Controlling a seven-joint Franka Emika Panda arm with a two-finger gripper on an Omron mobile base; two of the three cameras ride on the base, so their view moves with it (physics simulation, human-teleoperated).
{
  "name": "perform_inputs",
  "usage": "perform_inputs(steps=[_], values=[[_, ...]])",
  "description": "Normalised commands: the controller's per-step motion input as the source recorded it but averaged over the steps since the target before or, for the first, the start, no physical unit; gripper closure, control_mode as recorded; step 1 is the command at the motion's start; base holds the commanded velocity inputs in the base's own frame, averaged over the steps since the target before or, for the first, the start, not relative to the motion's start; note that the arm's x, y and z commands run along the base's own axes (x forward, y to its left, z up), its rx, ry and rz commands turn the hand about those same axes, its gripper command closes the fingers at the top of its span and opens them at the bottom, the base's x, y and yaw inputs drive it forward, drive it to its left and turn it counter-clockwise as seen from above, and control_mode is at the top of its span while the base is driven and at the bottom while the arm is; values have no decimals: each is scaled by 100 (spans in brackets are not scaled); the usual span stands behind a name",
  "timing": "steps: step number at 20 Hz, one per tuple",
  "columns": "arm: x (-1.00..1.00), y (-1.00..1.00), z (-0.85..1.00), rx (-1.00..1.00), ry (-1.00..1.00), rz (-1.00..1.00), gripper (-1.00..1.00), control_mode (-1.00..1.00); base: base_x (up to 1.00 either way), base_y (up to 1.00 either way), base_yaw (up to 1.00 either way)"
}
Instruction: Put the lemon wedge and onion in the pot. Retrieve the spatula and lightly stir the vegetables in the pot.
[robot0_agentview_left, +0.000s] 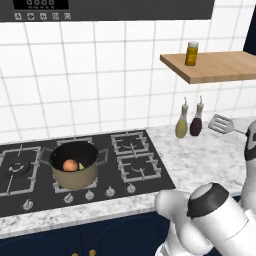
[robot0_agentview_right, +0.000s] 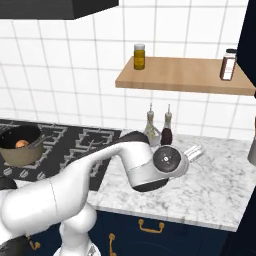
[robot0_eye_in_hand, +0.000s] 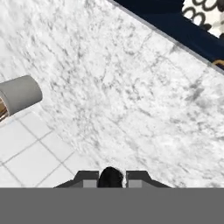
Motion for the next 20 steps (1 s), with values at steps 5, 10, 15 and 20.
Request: perform_inputs(steps=[5, 10, 15, 20], values=[[-8, 63, 88, -69, -18, 47, 100, -100, 0, 0, 0], [-10, 55, 90, -72, -21, 48, 100, -100, 0, 0, 0], [0, 55, 76, -76, -18, 43, 100, -100, 0, 0, 0], [0, 71, 46, -92, -7, 30, 100, -100, 0, 0, 0]])
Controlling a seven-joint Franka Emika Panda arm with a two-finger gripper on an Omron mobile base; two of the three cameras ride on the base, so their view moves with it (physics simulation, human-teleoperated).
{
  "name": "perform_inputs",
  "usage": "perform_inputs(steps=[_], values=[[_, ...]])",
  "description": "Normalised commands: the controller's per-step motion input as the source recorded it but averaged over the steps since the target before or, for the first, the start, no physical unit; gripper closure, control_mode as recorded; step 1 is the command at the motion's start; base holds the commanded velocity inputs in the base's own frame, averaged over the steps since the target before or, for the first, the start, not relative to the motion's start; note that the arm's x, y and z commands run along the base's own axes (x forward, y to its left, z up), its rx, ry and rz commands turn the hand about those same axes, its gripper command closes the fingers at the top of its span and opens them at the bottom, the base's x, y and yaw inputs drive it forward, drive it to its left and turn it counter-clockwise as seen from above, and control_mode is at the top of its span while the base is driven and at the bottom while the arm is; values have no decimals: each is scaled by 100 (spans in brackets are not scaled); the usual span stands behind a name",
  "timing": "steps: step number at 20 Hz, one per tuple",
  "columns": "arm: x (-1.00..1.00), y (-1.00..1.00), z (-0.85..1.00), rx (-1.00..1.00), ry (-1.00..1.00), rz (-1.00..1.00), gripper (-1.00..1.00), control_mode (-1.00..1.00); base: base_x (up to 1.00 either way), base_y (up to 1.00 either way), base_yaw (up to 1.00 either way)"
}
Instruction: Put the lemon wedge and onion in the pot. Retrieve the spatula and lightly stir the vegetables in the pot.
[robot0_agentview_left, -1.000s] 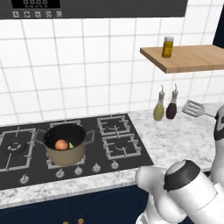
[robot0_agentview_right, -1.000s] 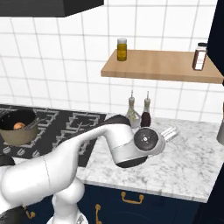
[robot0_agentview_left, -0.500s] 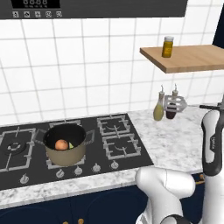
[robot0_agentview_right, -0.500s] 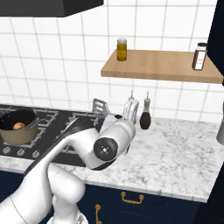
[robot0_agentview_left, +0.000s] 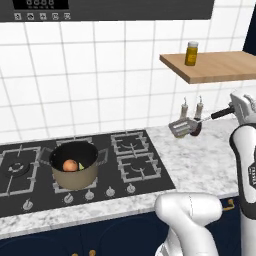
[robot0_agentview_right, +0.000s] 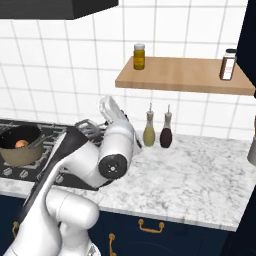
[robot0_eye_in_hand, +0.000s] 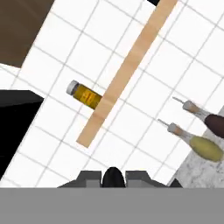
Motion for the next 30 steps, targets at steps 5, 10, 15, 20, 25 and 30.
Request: perform_inputs(steps=[5, 10, 15, 20, 25, 30], values=[[15, 94, 52, -90, -3, 15, 100, -100, 0, 0, 0], [24, 89, 51, -85, 0, 3, 100, -100, 0, 0, 0], [36, 51, 0, -61, 0, 1, 100, -100, 0, 0, 0], [4, 4, -13, -6, 0, 0, 100, -100, 0, 0, 0], [-5, 3, -2, -1, 0, 0, 100, 100, -10, 45, 0], [0, 0, 0, 0, 0, 0, 100, 100, -27, 100, 0]])
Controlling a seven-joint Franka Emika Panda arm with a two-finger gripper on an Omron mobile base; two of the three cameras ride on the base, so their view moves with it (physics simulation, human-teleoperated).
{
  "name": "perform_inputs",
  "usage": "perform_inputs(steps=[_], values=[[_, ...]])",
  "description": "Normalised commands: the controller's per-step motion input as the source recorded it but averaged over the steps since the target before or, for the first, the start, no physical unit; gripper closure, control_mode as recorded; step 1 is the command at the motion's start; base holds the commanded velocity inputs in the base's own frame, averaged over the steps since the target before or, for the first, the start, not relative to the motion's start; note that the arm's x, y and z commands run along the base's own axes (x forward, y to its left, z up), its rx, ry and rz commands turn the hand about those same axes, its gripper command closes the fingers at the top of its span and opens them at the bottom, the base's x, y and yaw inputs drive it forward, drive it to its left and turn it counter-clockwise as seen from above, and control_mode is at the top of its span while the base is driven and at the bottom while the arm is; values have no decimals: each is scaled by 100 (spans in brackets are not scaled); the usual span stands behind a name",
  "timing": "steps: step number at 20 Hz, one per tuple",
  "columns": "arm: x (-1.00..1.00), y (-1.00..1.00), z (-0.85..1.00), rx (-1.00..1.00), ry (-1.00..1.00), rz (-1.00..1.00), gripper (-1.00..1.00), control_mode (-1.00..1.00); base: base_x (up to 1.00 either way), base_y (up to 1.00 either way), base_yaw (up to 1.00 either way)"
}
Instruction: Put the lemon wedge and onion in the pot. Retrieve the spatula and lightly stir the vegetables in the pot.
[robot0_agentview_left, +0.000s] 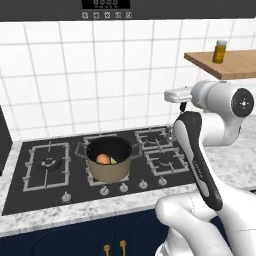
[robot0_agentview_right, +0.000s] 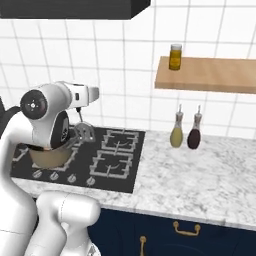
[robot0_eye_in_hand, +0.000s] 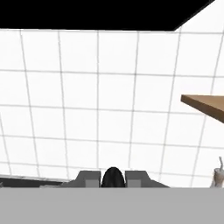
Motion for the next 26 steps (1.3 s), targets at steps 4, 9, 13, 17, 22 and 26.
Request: perform_inputs(steps=[4, 9, 13, 17, 22, 26], values=[[0, 0, 0, 0, 0, 0, 100, 100, -6, 100, 0], [0, 0, 0, 0, 0, 0, 100, 100, 0, 100, 0], [0, 0, 0, 0, 0, 0, 100, 100, 57, 75, 0], [22, 6, 0, -2, 0, 0, 100, -100, 71, 40, 0], [94, 26, -38, -14, 4, 1, 100, -100, 0, 0, 0], [83, 35, -84, -15, 7, 13, 100, -100, 0, 0, 0]])
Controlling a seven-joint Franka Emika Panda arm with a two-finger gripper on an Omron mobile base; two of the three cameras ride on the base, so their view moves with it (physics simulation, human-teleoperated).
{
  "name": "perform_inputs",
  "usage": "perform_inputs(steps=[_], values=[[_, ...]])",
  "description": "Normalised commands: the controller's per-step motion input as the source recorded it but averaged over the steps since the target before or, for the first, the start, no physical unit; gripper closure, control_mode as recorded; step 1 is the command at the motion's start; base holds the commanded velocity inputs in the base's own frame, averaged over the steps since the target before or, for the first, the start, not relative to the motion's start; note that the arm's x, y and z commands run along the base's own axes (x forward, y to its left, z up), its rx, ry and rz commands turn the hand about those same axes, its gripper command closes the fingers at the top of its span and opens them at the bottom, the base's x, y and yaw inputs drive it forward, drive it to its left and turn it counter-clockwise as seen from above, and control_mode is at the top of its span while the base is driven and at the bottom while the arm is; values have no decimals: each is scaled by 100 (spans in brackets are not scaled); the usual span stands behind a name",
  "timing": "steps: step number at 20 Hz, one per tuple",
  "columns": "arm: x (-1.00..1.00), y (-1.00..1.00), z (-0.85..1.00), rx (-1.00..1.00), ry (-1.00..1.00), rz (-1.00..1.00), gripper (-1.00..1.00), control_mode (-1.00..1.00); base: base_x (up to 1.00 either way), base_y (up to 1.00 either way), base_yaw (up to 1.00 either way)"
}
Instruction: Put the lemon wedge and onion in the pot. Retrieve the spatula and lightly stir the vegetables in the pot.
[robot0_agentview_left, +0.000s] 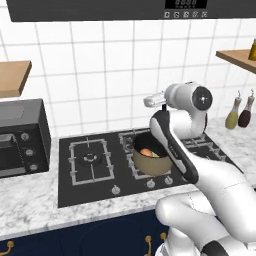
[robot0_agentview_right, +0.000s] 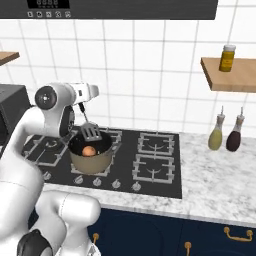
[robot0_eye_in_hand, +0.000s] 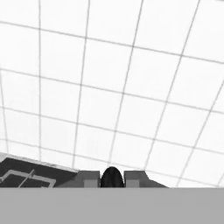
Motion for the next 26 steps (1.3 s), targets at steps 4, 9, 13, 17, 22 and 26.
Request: perform_inputs(steps=[4, 9, 13, 17, 22, 26], values=[[50, 2, -64, -1, 6, 24, 100, -100, 0, 0, 0], [34, 0, -47, 0, 4, 23, 100, -100, 0, 0, 0], [10, -1, -47, 0, 9, 14, 100, -100, 0, 0, 0], [2, -14, -42, 0, 4, 7, 100, -100, 0, 0, 0], [14, -2, -30, 0, 0, 12, 100, -100, 0, 0, 0], [29, 5, -11, 2, 0, 19, 100, -100, 0, 0, 0]])
